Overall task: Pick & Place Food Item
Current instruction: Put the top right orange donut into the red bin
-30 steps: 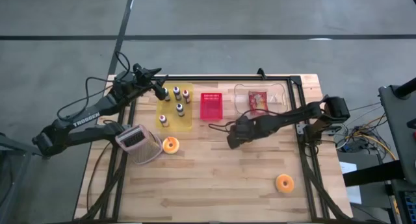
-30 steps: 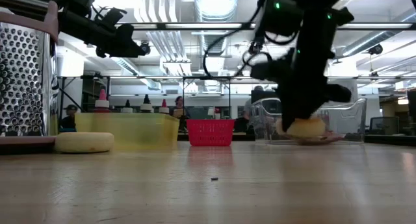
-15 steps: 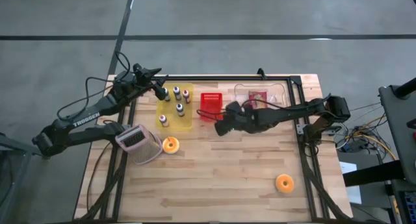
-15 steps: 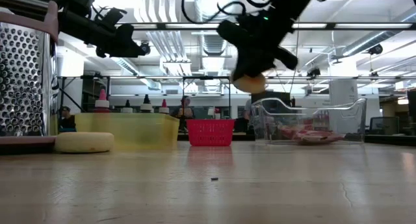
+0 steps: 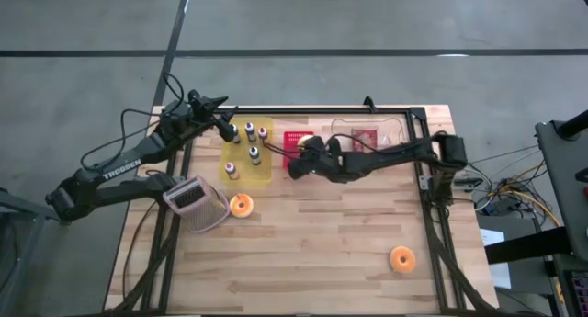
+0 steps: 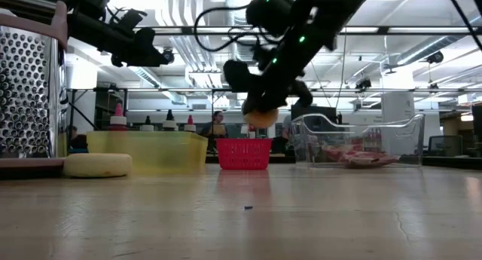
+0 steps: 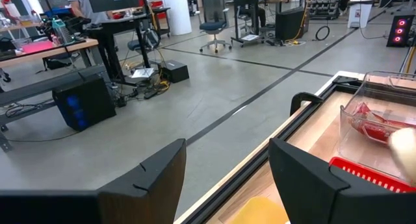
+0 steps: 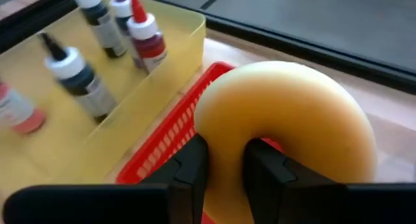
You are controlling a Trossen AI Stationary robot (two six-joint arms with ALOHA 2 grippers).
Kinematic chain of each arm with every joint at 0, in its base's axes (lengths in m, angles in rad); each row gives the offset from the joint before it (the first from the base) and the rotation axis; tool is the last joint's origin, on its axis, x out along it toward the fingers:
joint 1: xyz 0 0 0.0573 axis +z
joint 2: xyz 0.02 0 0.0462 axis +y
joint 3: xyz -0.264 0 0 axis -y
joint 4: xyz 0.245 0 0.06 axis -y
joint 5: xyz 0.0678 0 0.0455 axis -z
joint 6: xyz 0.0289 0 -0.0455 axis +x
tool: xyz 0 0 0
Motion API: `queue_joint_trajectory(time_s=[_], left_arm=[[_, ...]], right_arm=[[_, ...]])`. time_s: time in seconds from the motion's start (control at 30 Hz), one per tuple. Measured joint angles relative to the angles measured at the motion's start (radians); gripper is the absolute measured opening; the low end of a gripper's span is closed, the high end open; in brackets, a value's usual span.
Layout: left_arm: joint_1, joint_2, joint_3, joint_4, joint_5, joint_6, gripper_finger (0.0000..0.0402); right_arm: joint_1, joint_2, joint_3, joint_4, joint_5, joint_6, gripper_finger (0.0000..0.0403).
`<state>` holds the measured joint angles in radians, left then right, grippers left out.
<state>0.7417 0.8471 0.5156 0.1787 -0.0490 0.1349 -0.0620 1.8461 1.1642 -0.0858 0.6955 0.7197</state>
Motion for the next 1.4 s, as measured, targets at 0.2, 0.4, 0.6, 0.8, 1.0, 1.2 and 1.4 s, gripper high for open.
queue_joint_trajectory(time_s=[0.2, 0.4, 0.6, 0.8, 1.0, 1.2, 1.4], left_arm=[[0.0, 0.0, 0.0, 0.0, 0.0, 0.0, 0.0223], [0.0, 0.0, 0.0, 0.0, 0.0, 0.0, 0.0223], [0.0, 0.0, 0.0, 0.0, 0.0, 0.0, 0.0223], [0.0, 0.0, 0.0, 0.0, 0.0, 0.0, 0.0223], [0.0, 0.0, 0.0, 0.0, 0.0, 0.0, 0.0223], [0.0, 0.0, 0.0, 0.0, 0.0, 0.0, 0.0223], [0.0, 0.0, 0.0, 0.0, 0.0, 0.0, 0.0223]], right_arm=[[-0.026, 0.092, 0.025, 0.159, 0.016, -0.086, 0.0094], [-0.043, 0.148, 0.07, 0.205, 0.015, -0.103, 0.0106], [-0.042, 0.164, 0.104, 0.2, 0.015, -0.228, 0.0121], [-0.041, 0.164, 0.11, 0.196, 0.02, -0.256, 0.0148], [-0.041, 0.165, 0.107, 0.194, 0.038, -0.215, 0.0173], [-0.041, 0.165, 0.106, 0.195, 0.038, -0.203, 0.0194], [-0.041, 0.165, 0.106, 0.195, 0.038, -0.203, 0.0213]])
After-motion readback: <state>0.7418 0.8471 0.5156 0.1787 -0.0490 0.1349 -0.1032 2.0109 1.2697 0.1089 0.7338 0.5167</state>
